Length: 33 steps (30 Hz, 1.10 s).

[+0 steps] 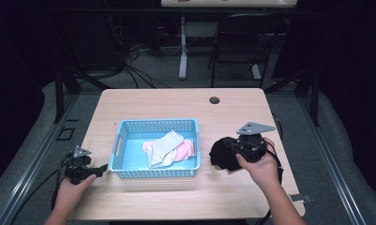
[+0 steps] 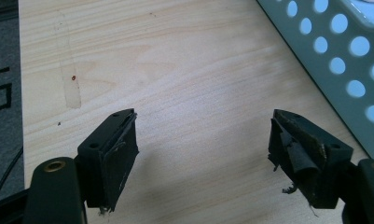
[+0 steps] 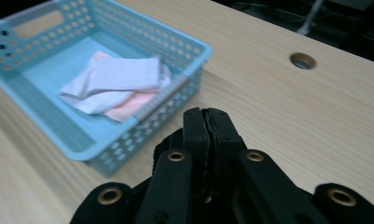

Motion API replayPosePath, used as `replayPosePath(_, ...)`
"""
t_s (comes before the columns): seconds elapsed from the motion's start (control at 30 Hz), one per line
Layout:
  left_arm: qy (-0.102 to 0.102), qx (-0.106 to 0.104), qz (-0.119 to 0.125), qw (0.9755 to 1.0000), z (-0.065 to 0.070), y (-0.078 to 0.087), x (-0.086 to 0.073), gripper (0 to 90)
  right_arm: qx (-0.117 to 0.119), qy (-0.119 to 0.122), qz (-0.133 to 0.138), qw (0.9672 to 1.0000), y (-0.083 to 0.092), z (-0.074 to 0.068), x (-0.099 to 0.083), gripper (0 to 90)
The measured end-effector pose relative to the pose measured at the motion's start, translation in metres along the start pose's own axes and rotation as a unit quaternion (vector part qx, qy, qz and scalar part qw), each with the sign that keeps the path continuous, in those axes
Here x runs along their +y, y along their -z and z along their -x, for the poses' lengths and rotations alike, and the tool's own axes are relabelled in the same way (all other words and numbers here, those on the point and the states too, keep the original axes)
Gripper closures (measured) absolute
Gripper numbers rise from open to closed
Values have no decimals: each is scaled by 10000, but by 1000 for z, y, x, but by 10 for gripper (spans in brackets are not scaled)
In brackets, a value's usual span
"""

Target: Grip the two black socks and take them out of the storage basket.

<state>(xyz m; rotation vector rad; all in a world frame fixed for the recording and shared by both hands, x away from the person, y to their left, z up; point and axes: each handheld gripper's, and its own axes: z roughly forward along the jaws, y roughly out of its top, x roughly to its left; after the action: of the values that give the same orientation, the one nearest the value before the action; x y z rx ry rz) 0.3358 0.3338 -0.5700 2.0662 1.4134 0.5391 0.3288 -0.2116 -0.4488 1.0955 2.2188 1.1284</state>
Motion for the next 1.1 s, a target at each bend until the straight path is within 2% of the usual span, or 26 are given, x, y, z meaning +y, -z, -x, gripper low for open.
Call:
replayPosePath(0.1, 2, 10, -4, 10000, 0, 0, 0, 237, -151, -343, 24, 9993, -2, 16, -13, 868)
replayPosePath(0.23, -7, 15, -10, 10000, 0, 0, 0, 237, -355, -678, -148, 9970, -8, 36, -32, 868)
replayPosePath(0.27, -8, 15, -11, 10000, 0, 0, 0, 237, -384, -776, -149, 9961, -11, 40, -36, 868)
replayPosePath(0.3, -8, 15, -11, 10000, 0, 0, 0, 237, -384, -776, -149, 9961, -11, 40, -36, 868)
replayPosePath(0.37, -7, 9, -9, 10000, 0, 0, 0, 237, -460, -955, -243, 9941, -17, 51, -48, 868)
replayPosePath(0.47, -9, 7, -20, 10000, 0, -1, 0, 237, -457, -1188, -262, 9915, -23, 58, -57, 865)
replayPosePath(0.57, -13, 4, -19, 10000, 0, -1, 0, 237, -522, -1249, -348, 9902, -28, 60, -63, 841)
replayPosePath(0.73, -5, 11, -10, 10000, 0, 0, 0, 237, -608, -1385, -276, 9881, -31, 63, -70, 703)
replayPosePath(0.87, -10, 8, -9, 10000, 0, 0, 0, 237, -659, -1370, -207, 9882, -29, 60, -70, 627)
replayPosePath(0.93, -6, 8, -9, 10000, 0, 0, 0, 237, -666, -1314, -187, 9889, -29, 58, -69, 620)
replayPosePath(1.1, -9, 11, -12, 10000, 0, -1, 0, 237, -504, -1175, -96, 9917, -30, 46, -61, 582)
